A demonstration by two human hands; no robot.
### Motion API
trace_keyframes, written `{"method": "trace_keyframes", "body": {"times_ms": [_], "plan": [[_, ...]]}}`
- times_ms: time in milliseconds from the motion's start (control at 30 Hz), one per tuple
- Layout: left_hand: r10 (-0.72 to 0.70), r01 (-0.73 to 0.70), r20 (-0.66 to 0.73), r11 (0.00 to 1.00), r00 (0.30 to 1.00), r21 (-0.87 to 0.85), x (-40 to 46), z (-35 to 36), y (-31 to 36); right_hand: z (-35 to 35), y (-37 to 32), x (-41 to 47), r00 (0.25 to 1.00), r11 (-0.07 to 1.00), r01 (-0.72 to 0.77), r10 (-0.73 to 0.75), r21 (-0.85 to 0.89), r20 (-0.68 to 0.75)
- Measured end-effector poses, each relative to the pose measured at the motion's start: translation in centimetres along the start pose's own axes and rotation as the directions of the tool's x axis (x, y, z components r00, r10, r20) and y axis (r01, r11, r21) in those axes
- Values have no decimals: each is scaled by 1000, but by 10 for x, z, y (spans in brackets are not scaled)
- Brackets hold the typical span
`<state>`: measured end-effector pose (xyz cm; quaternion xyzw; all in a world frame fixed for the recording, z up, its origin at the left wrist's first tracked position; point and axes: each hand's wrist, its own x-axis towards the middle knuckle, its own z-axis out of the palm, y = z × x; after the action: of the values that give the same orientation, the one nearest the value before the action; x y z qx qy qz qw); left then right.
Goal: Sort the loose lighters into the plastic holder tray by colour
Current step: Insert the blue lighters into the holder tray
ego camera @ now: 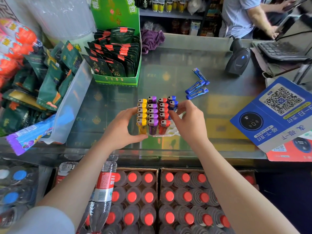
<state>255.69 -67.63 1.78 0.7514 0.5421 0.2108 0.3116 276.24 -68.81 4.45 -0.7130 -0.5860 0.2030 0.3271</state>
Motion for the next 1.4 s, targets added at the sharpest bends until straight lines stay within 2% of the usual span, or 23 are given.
{"method": "trace_keyframes", "body": {"times_ms": [367,533,633,700,767,833,1000,1200,1300,1400], "plan": [[1,-1,2,1000,1000,-5,-1,0,2,5,8,-2,994,995,101,-101,3,-42],[-2,3,2,1000,1000,-12,-1,0,3,2,11,1,991,991,134,-134,3,3],[-14,13,-6,1000,1000,-12,-2,0,4,-5,19,5,982,986,166,-167,18,92],[-13,13,-4,1000,1000,-8,-1,1,3,-13,31,8,982,983,180,-181,28,56],[-1,1,0,1000,1000,1,0,1,3,-19,43,17,991,994,109,-107,28,-79],[2,-2,-2,1000,1000,8,0,1,2,-19,50,31,991,1000,-8,8,3,-137],[17,-17,-11,1000,1000,-6,0,1,1,-13,49,64,985,978,-171,167,-118,-49],[12,-13,-44,1000,999,-23,1,1,1,-7,40,84,954,928,-298,281,-224,-104],[7,-8,-33,1000,999,-16,1,1,0,-2,38,84,952,910,-303,275,-284,-135],[8,-9,-27,1000,1000,-14,2,1,-2,0,38,84,943,906,-327,294,-269,-157]]}}
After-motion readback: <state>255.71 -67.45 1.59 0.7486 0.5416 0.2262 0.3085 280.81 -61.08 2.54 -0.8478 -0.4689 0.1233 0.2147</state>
